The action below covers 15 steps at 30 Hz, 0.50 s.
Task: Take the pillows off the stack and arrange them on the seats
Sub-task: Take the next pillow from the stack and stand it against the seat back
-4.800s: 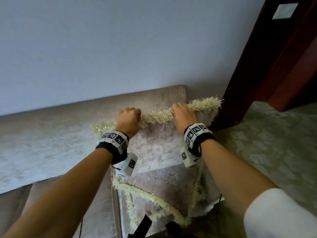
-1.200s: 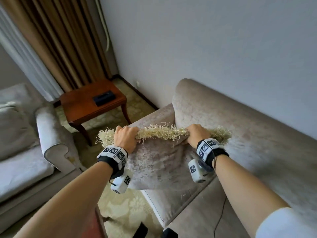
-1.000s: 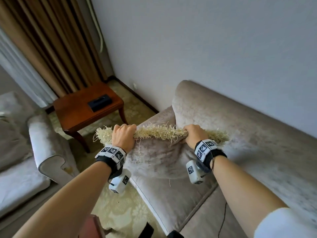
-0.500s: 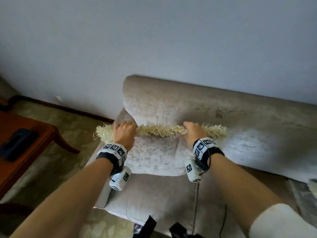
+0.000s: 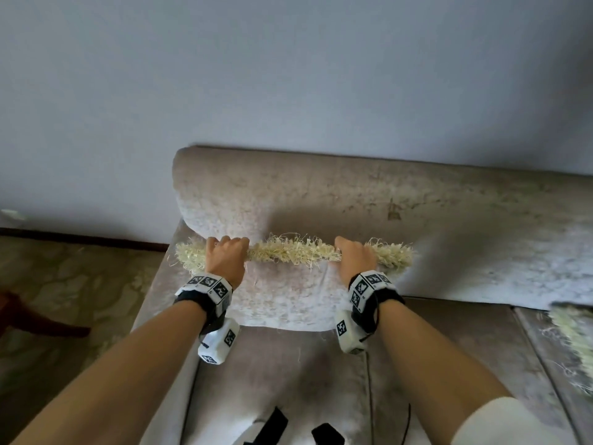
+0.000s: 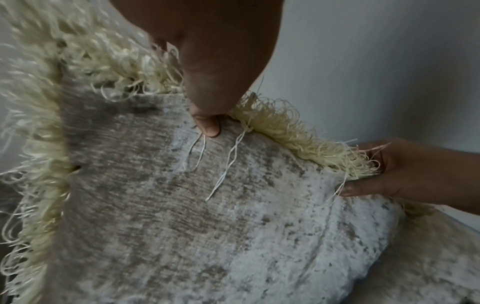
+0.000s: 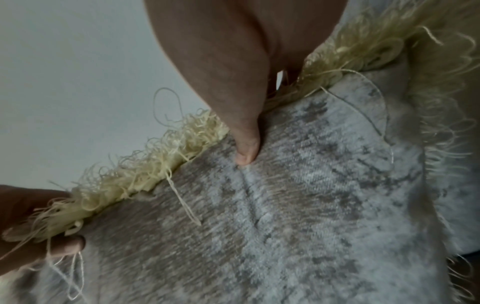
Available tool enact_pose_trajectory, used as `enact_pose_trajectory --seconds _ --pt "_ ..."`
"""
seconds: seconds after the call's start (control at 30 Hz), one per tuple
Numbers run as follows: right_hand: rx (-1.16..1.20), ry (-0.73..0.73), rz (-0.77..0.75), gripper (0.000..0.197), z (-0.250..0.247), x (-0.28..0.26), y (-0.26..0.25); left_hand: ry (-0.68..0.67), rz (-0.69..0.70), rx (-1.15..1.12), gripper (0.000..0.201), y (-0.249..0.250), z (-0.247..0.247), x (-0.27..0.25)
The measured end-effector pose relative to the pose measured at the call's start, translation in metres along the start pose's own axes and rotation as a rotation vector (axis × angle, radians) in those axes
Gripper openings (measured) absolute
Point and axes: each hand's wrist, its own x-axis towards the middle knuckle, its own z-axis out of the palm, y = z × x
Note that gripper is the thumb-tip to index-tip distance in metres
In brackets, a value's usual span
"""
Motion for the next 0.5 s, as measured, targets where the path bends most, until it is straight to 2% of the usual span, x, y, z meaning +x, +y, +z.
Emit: enact_pose_trajectory --seconds 0.13,0.23,0.3,0.37,0.5 --pt "-0.049 0.002 0.03 0.024 0.038 0.032 -0.002 -0.031 0.015 -0.001 0.027 -0.008 0.027 0.029" --pt "-0.011 0.074 0.031 0.02 0.056 0.054 -0.001 0.042 0.031 -0.068 0.025 -0.015 0.047 0.053" --pt "0.03 0.127 0.023 0.025 0.064 0.065 0.004 0.12 0.06 -0.125 0.03 -0.021 0.06 0.066" --pt "0.078 0.147 0.041 0.036 0.07 0.073 0.008 0.142 0.093 -0.148 0.044 -0.023 0.071 0.076" --pt "0.146 0.16 0.074 0.051 0.079 0.069 0.008 0.031 0.094 -0.123 0.081 -0.013 0.087 0.078"
